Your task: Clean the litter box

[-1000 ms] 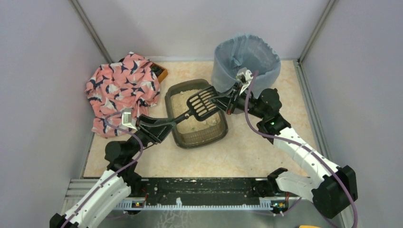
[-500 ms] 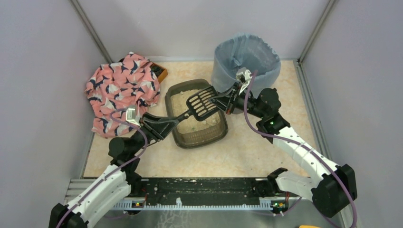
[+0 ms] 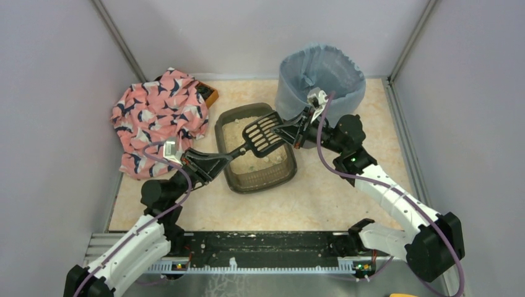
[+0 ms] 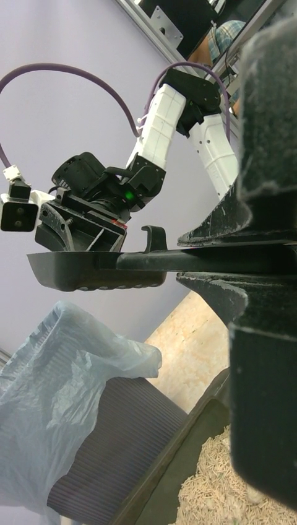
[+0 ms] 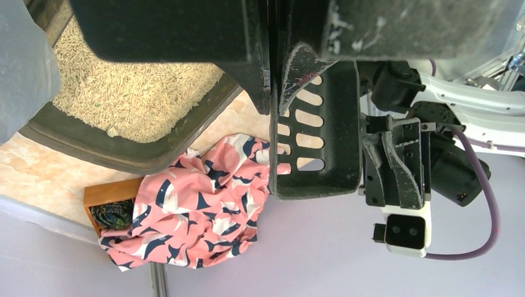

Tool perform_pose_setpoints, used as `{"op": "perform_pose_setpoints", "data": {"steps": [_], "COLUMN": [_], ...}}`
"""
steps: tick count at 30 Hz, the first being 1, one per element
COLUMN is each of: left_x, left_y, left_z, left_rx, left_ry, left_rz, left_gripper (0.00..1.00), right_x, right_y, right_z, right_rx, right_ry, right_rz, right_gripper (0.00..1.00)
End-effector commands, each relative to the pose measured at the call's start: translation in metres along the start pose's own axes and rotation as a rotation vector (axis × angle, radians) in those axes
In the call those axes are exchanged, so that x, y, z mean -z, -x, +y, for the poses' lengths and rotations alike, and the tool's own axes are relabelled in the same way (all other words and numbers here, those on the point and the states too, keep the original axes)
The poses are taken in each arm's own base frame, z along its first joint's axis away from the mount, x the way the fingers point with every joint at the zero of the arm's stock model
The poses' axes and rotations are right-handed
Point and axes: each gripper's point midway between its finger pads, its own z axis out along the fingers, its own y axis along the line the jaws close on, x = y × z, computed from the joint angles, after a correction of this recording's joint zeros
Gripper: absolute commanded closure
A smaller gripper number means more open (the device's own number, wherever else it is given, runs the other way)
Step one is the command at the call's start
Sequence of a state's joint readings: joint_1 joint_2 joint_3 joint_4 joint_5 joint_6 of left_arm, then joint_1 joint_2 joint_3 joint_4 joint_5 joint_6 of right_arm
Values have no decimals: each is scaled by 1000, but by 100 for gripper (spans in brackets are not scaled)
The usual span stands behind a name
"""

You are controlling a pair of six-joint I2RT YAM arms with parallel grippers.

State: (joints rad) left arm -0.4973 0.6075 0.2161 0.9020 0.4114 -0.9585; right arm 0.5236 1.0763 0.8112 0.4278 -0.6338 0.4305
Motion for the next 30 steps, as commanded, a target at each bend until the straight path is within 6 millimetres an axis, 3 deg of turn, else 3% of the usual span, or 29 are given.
{"op": "perform_pose_setpoints", "data": {"steps": [1, 5, 8, 12, 17, 18, 22, 24, 30], "left_x": [0, 0, -2, -3, -7, -8, -10, -10, -9], "left_y": [1, -3, -7, -13, -15, -14, -7, -3, 22], "left_z": [-5, -5, -4, 0, 18, 22, 35, 36, 32], "left_rx": [6, 24, 36, 67, 100, 97, 45, 21, -67], "left_ry": [-27, -35, -37, -37, 53, 81, 190, 220, 301], "left_rz": [-5, 9, 32, 61, 69, 67, 71, 72, 36], "left_gripper": [91, 84, 99, 100, 100, 100, 100, 100, 100], "right_x": [-3, -2, -3, -4, -3, -3, -1, 0, 3], "right_y": [12, 10, 9, 7, 6, 6, 8, 9, 10], "right_z": [11, 11, 10, 9, 9, 9, 9, 9, 7], "right_rx": [40, 37, 35, 33, 33, 35, 41, 44, 55], "right_ry": [44, 44, 44, 44, 45, 42, 28, 22, -1], "right_rz": [-39, -35, -33, -33, -30, -30, -36, -40, -40], "right_gripper": [100, 100, 100, 100, 100, 98, 68, 58, 45]}}
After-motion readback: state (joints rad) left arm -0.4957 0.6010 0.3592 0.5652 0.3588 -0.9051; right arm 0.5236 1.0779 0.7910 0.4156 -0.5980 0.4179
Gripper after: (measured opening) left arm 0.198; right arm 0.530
